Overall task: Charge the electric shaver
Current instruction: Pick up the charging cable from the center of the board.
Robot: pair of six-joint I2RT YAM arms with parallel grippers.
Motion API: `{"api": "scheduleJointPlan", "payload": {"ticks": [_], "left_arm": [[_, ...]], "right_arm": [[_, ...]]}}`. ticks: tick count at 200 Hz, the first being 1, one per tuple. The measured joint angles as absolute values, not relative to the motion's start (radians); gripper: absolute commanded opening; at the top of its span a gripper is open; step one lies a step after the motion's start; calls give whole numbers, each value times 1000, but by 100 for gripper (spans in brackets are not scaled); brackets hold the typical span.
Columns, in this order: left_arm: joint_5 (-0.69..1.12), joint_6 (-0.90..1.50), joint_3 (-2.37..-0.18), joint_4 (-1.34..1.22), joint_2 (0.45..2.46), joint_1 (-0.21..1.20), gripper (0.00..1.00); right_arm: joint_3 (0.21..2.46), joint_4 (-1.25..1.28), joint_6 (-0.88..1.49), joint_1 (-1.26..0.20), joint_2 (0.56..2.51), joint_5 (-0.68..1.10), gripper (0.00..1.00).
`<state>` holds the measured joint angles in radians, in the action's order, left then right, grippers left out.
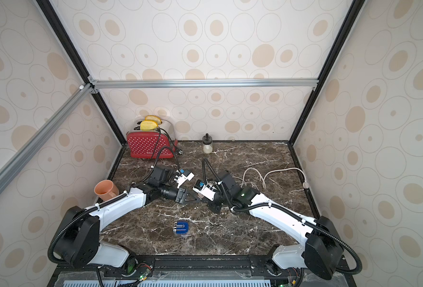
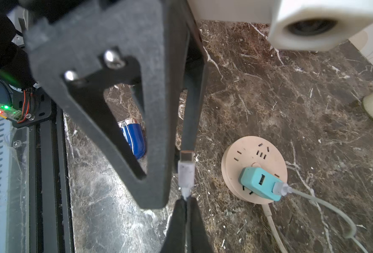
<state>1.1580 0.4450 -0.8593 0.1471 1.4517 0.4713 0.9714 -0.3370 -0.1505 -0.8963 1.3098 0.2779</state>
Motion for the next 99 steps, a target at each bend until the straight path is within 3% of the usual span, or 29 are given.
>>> {"api": "scheduleJointPlan", "payload": {"ticks": [49, 99], "left_arm": [[1153, 433, -891, 155, 1468, 472, 29], [1145, 433, -903, 155, 1470, 472, 3]], "right_arm": [[971, -319, -165, -896, 1310, 295, 0], [970, -311, -170, -896, 1309, 302, 0]]}}
